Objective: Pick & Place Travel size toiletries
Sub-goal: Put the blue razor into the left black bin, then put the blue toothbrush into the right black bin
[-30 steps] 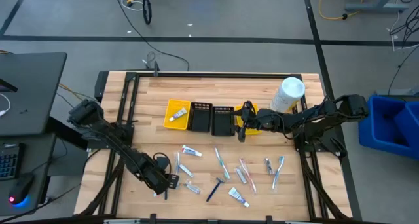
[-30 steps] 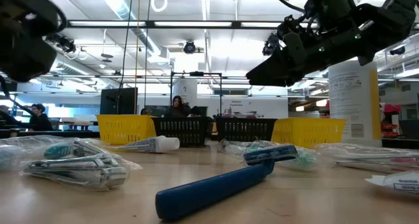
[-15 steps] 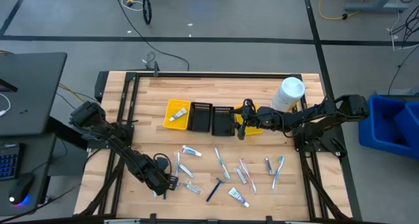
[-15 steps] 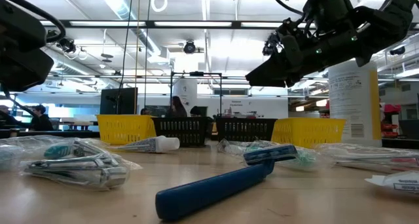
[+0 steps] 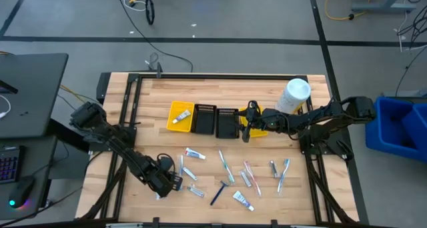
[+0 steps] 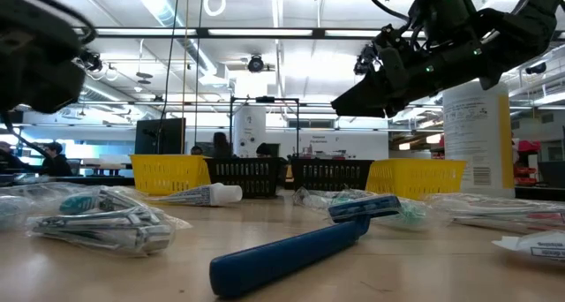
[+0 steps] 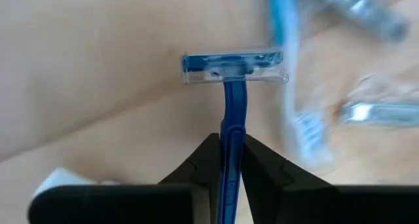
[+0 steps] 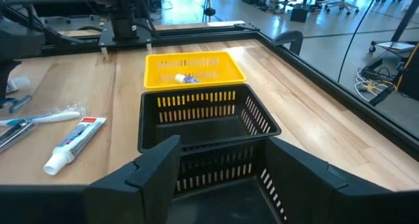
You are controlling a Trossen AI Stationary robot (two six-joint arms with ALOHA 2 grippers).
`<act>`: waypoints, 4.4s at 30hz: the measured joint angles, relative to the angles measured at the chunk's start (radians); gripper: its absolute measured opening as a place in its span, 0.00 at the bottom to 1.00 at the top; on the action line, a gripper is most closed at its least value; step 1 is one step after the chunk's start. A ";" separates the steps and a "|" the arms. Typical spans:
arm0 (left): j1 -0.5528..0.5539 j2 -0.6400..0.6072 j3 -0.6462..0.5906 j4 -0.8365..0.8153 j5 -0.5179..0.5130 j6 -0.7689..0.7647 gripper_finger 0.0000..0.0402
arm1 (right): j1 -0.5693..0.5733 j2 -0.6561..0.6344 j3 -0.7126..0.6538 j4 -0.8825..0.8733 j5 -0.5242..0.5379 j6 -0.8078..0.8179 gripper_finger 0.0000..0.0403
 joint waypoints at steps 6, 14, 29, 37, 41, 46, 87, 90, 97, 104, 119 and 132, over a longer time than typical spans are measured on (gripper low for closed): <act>0.065 -0.091 0.043 -0.144 -0.113 0.128 0.12 | 0.000 0.000 0.000 -0.003 -0.011 0.012 0.61; 0.313 -0.176 0.057 -0.209 -0.261 0.500 0.14 | 0.000 0.000 0.000 -0.015 -0.035 0.092 0.63; 0.812 -0.166 0.057 0.178 -0.080 1.285 0.13 | 0.001 0.000 -0.001 -0.193 -0.038 0.296 0.54; 0.934 -0.166 0.057 0.183 -0.058 1.392 0.13 | 0.013 0.000 -0.001 -0.187 -0.032 0.295 0.49; 0.944 -0.166 0.057 0.207 -0.039 1.393 0.13 | 0.015 0.000 -0.001 -0.150 -0.032 0.276 0.47; 0.941 -0.166 0.057 0.265 -0.020 1.387 0.13 | 0.015 0.000 -0.001 -0.096 -0.032 0.245 0.49; 0.912 0.016 0.095 0.205 0.013 1.422 0.19 | 0.014 0.000 -0.001 -0.112 -0.023 0.236 0.58; 0.912 0.016 0.094 0.205 0.013 1.422 0.22 | 0.014 0.000 -0.001 -0.111 -0.024 0.236 0.57; 0.912 0.015 0.094 0.205 0.013 1.442 0.27 | 0.014 0.000 -0.001 -0.112 -0.026 0.236 0.55; 0.897 -0.061 0.104 0.170 0.011 1.462 0.27 | 0.014 0.000 -0.001 -0.112 -0.026 0.237 0.56; 0.730 -0.468 0.067 -0.143 -0.201 1.503 0.27 | 0.084 0.000 -0.001 -0.104 -0.026 0.281 0.60; 0.508 -0.642 -0.349 0.373 -0.161 1.462 0.27 | 0.191 0.000 0.000 -0.067 0.019 0.341 0.57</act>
